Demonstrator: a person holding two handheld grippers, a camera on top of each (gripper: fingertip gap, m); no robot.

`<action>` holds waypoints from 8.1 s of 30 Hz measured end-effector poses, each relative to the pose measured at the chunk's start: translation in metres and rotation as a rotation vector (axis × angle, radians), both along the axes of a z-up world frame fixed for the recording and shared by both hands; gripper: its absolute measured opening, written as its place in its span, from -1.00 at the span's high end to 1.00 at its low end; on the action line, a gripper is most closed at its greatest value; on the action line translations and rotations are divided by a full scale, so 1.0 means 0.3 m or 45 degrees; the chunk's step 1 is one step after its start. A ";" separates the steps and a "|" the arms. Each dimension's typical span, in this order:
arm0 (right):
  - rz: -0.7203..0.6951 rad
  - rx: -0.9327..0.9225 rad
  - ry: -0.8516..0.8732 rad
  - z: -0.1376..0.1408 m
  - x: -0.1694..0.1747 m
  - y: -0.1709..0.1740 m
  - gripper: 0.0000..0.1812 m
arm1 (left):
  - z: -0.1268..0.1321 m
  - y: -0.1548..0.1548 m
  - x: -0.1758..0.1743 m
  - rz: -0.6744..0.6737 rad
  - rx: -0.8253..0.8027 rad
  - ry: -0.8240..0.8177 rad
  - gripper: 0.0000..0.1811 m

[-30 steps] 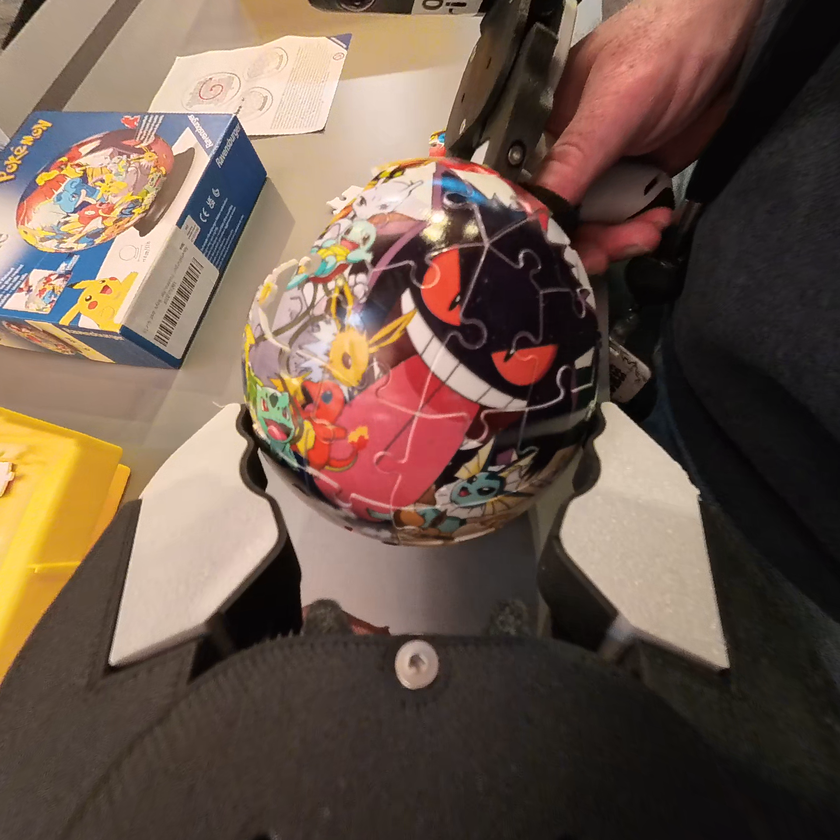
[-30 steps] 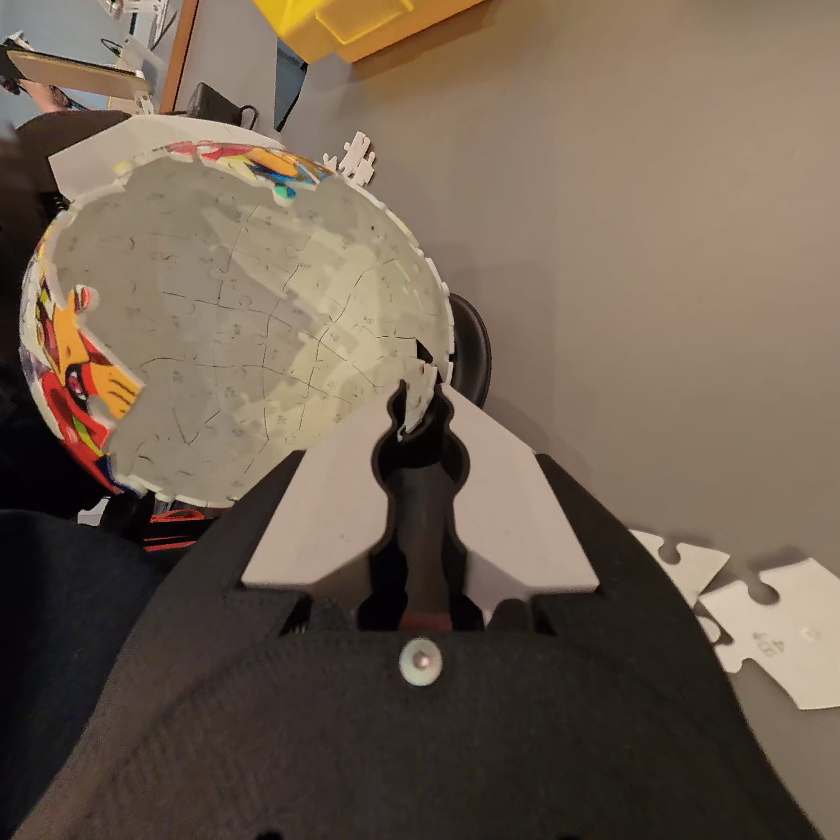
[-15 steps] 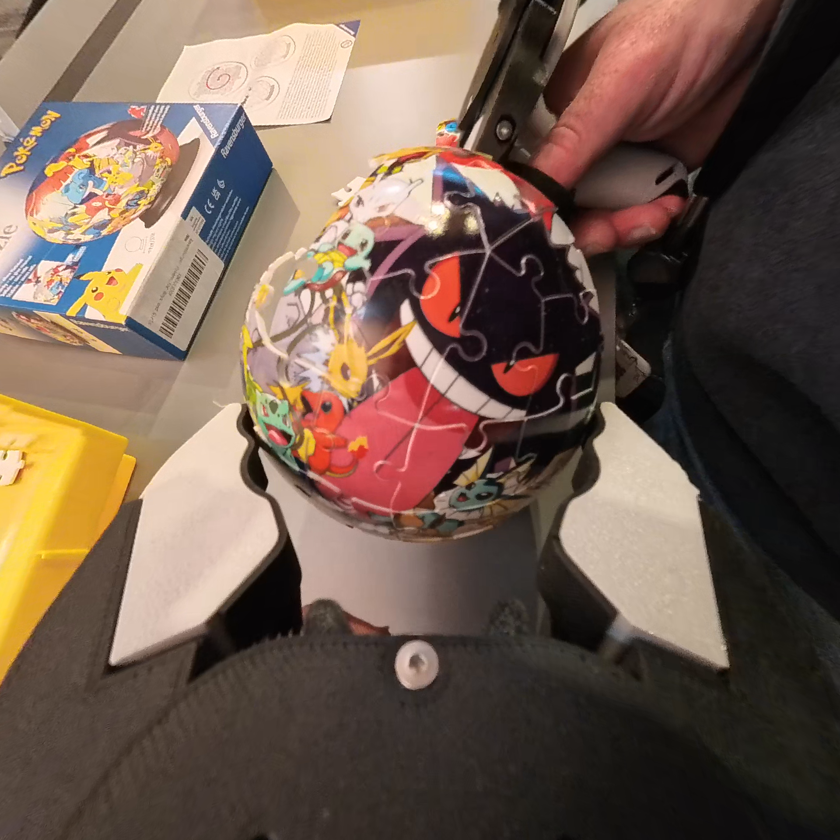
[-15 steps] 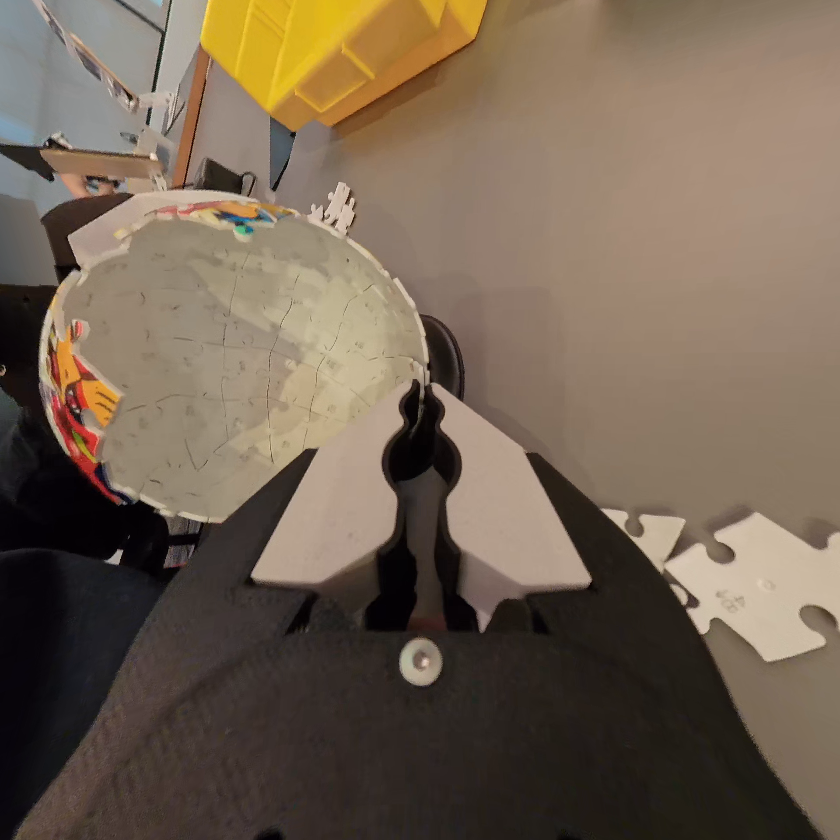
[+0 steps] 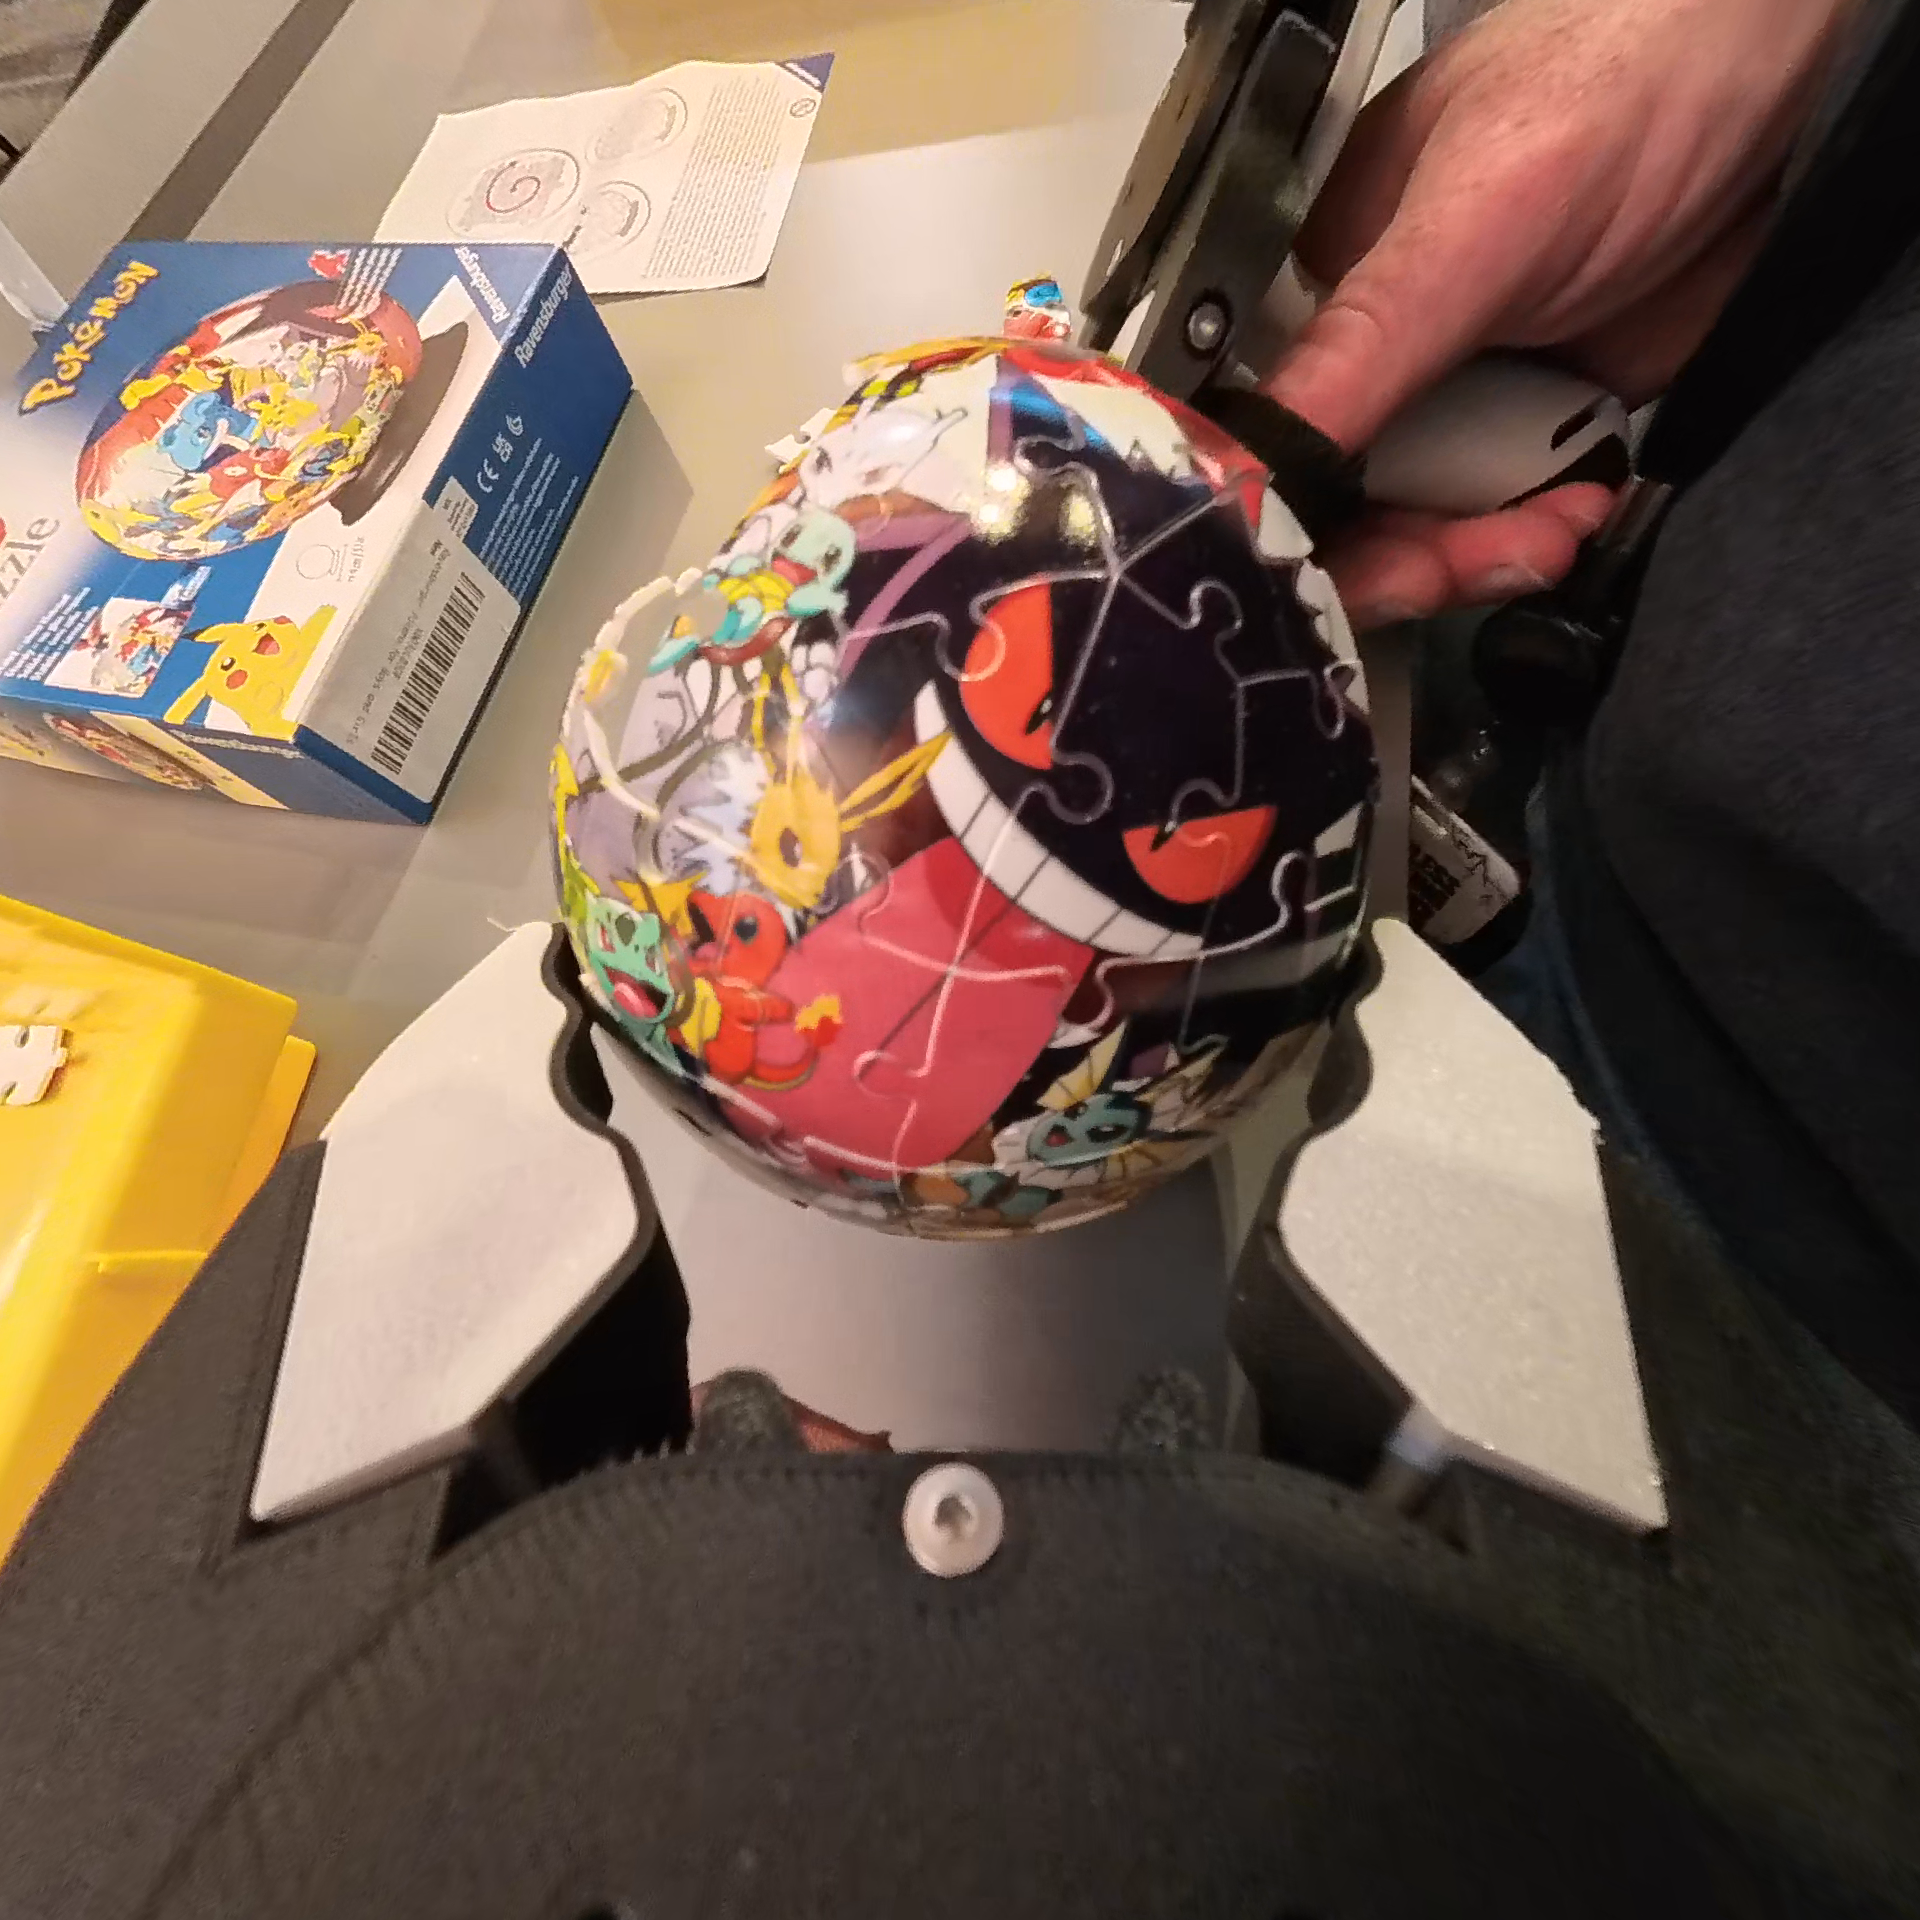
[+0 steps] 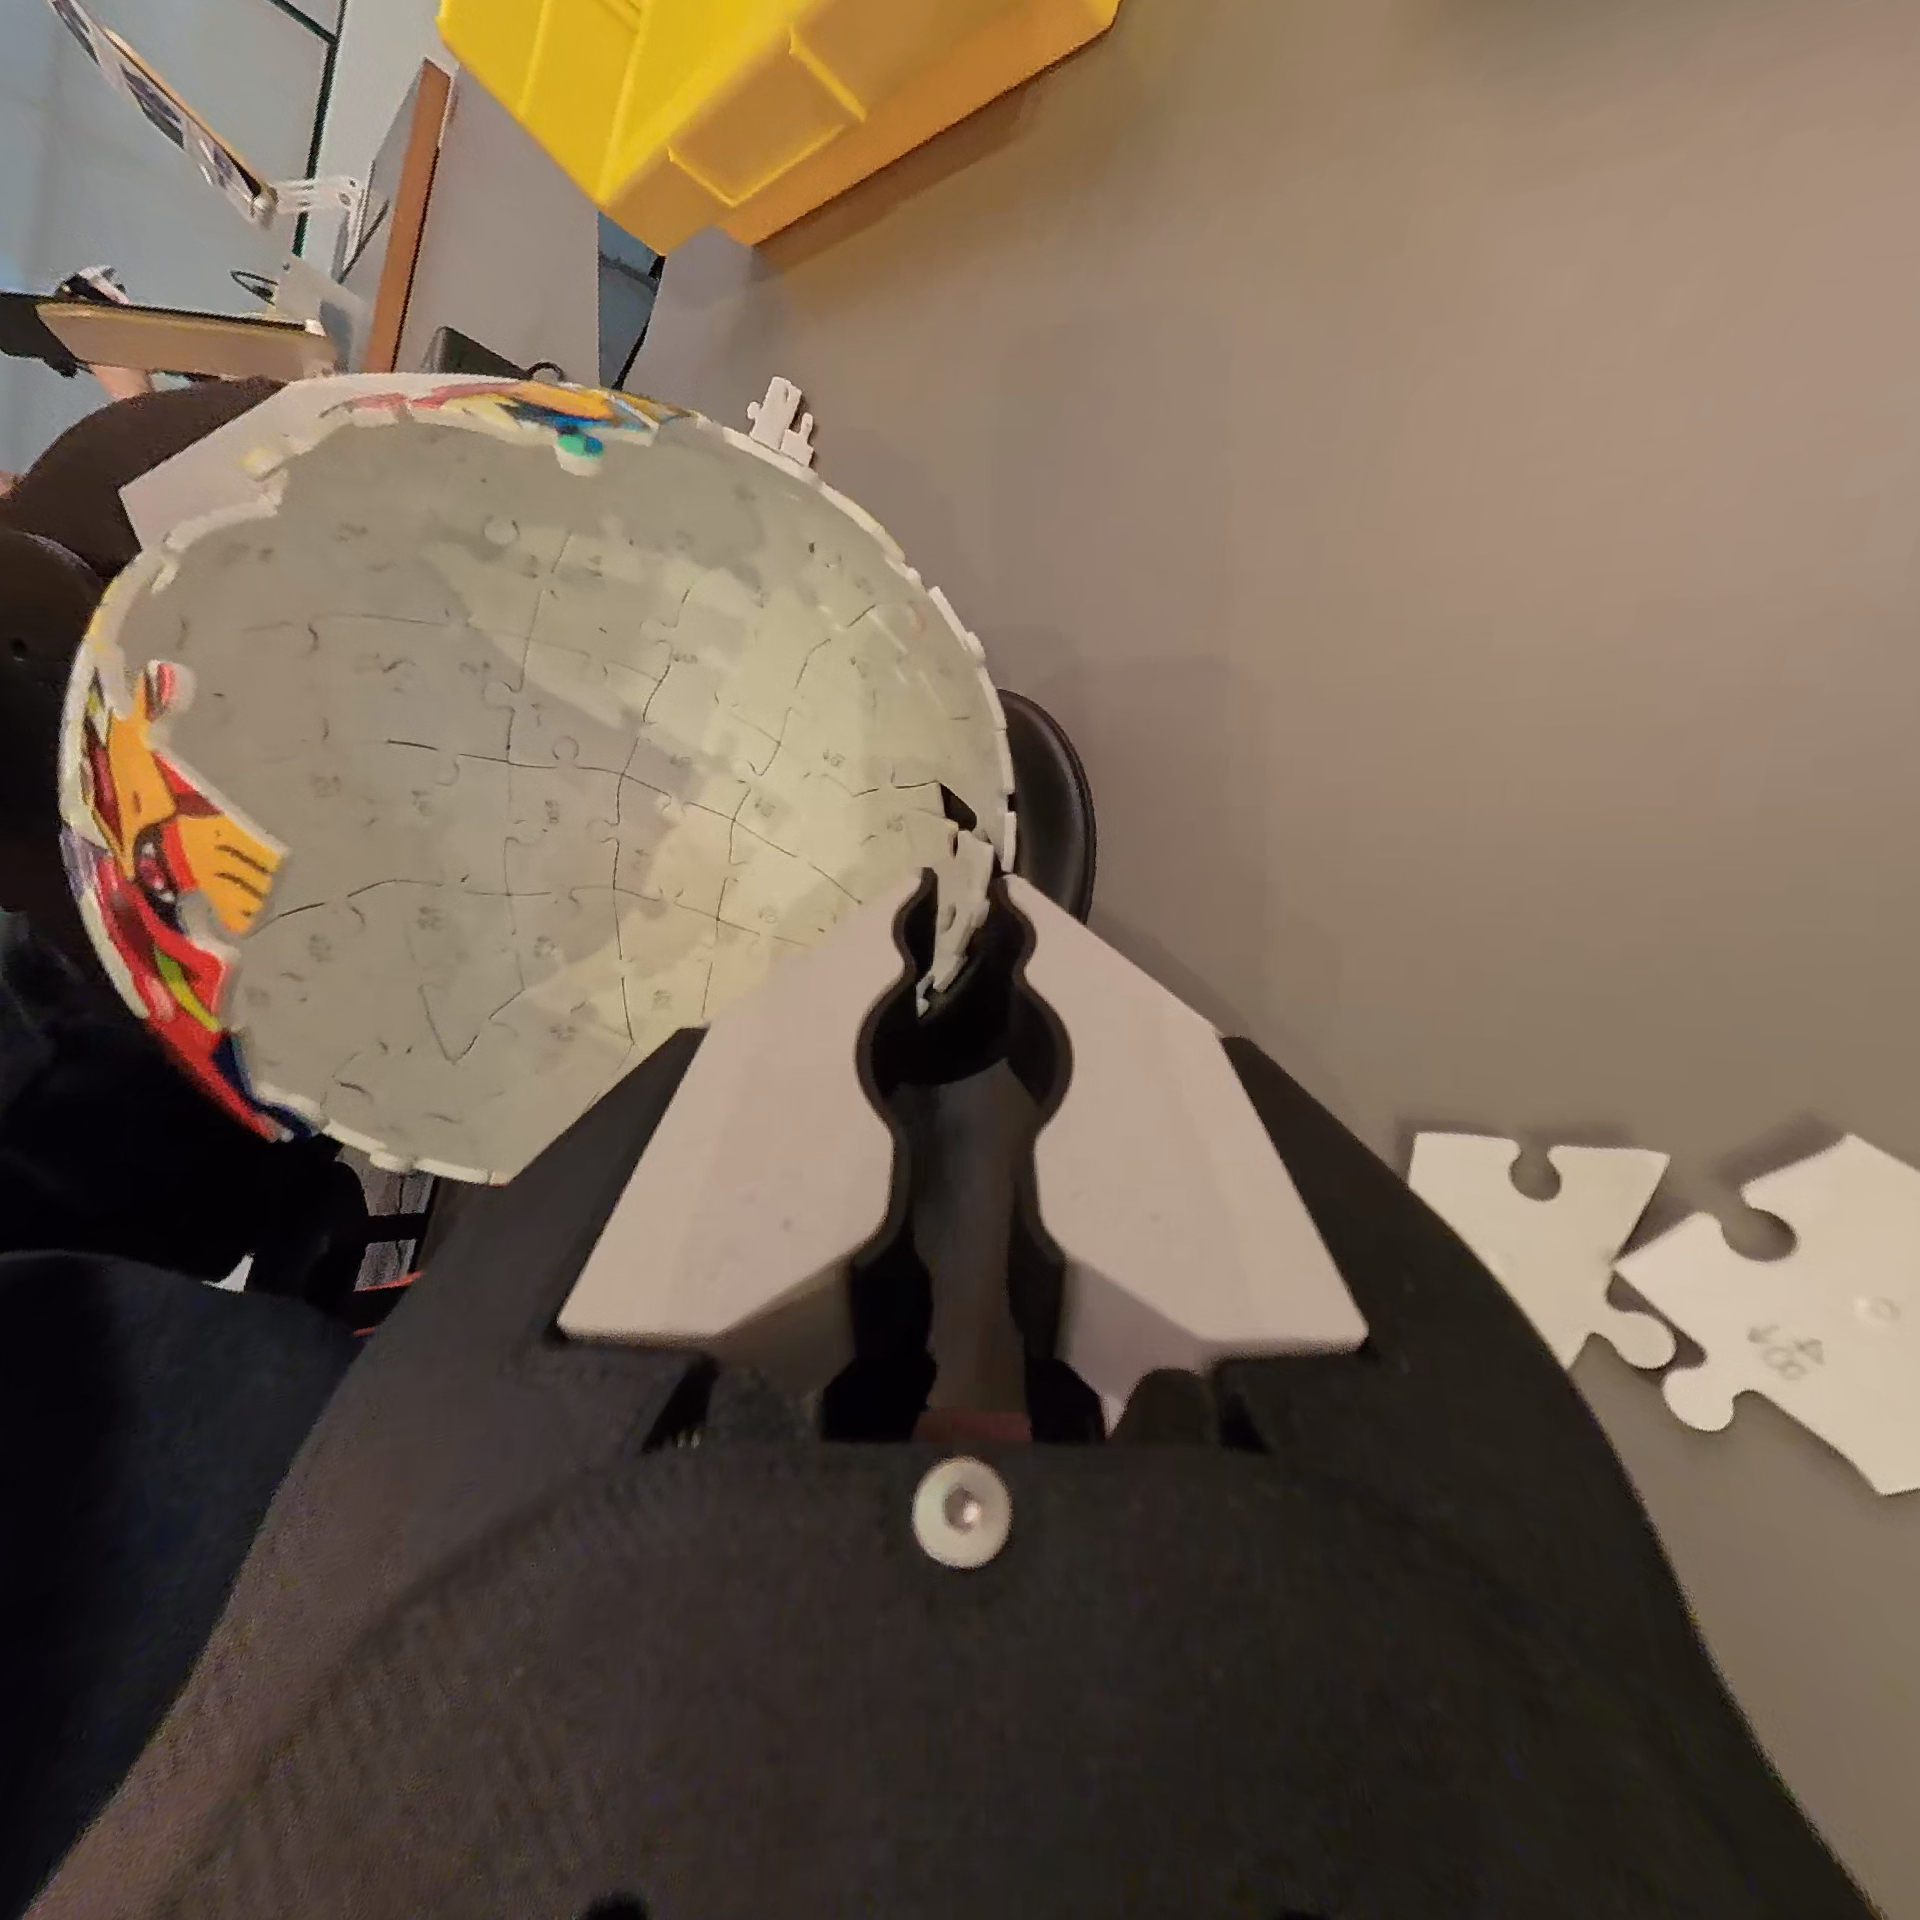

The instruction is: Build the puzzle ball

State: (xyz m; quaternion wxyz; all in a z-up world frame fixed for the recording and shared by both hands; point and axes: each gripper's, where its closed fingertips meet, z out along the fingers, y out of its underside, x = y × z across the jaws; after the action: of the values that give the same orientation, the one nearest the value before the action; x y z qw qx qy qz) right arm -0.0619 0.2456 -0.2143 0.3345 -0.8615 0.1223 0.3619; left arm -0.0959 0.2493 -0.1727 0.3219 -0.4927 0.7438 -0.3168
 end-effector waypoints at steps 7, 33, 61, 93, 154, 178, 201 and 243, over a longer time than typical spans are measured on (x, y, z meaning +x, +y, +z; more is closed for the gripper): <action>0.042 -0.012 -0.007 -0.007 -0.007 0.000 0.98 | 0.000 -0.001 0.000 -0.001 0.008 0.004 -0.45; 1.337 0.812 -0.766 0.089 -0.008 -0.107 0.37 | -0.005 0.005 -0.001 -0.040 0.020 0.040 -0.45; 2.078 0.611 -1.077 -0.068 -0.015 -0.219 -0.19 | -0.006 0.006 0.013 -0.067 0.037 0.074 -0.44; 2.039 0.511 -1.121 -0.055 0.021 -0.211 -0.20 | -0.019 0.004 0.020 -0.067 0.047 0.094 -0.44; 0.794 0.140 -0.173 0.137 0.067 -0.072 0.49 | -0.012 0.012 0.014 -0.030 0.086 0.120 -0.42; 0.377 -0.056 -0.076 -0.008 0.034 -0.005 1.00 | -0.012 0.009 0.000 0.037 0.123 0.114 -0.42; 0.063 -0.022 0.050 0.034 0.042 -0.013 1.00 | 0.017 0.005 -0.011 0.107 0.102 0.159 -0.41; 0.035 -0.068 0.134 -0.009 -0.013 -0.032 1.00 | 0.008 -0.025 -0.013 0.163 0.103 0.210 -0.41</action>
State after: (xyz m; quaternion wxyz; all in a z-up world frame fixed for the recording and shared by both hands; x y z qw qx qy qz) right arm -0.0660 0.2359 -0.2170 0.2995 -0.8515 0.1377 0.4077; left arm -0.0997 0.2419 -0.1702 0.2989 -0.5502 0.7469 -0.2235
